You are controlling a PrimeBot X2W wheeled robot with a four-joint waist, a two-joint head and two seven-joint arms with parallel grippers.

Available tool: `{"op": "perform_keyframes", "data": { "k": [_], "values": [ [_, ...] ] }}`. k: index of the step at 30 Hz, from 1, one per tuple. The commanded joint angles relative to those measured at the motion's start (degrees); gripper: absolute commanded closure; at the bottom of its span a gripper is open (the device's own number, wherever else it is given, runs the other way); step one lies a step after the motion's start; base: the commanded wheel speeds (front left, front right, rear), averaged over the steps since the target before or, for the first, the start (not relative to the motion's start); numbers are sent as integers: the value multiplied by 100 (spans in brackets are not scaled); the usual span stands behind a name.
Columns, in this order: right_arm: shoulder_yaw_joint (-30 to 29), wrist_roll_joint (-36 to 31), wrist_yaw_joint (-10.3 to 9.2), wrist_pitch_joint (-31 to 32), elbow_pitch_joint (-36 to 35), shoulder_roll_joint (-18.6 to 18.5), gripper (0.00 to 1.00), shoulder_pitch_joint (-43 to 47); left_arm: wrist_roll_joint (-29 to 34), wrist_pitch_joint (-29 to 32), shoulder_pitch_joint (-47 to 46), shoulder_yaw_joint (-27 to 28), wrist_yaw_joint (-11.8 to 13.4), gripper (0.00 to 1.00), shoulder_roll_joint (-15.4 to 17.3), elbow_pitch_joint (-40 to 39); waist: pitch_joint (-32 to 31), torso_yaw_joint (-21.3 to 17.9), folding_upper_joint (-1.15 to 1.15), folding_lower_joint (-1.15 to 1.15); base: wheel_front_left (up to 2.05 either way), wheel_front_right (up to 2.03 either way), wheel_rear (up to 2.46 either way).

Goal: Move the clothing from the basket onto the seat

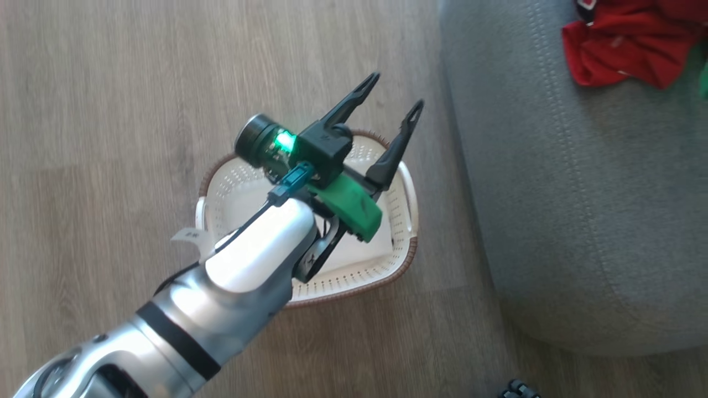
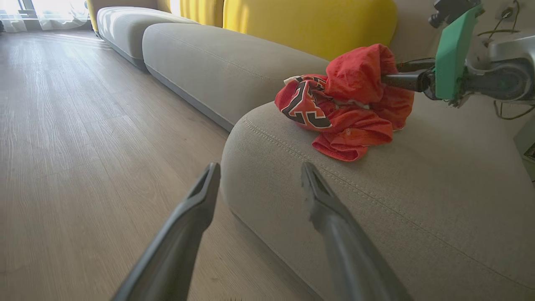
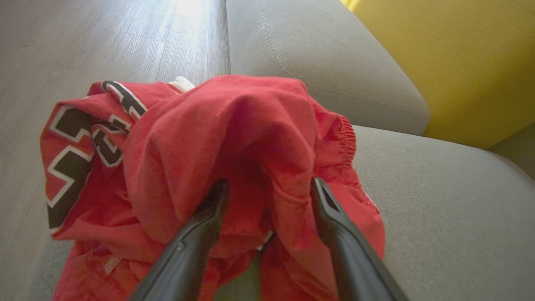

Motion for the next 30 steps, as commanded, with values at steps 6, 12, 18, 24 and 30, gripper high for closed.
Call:
{"op": "perform_keyframes", "data": {
  "k": [6,12,18,24,30],
  "values": [
    [372,166,-2,-118,-255,130,0,320,-188,-52,287,303,29,0,169,-34,-567,-239,0,-1,0,0,0],
    [820,531,-2,-125,-494,241,0,566,-351,-76,640,510,12,0,190,105,-1137,-211,0,-1,0,0,0],
    [1267,985,-2,-126,-702,381,0,894,-473,-83,1109,814,47,0,200,137,-1713,-7,0,-1,0,0,0],
    [1601,1474,-2,-126,-1088,529,0,1292,-557,-84,1663,1209,158,0,295,51,-2171,266,0,-1,0,0,0],
    [1660,1848,-2,-127,-1649,677,0,1899,-498,-85,2170,1694,327,0,483,-196,-2477,549,0,-1,0,0,0]
  ]
}}
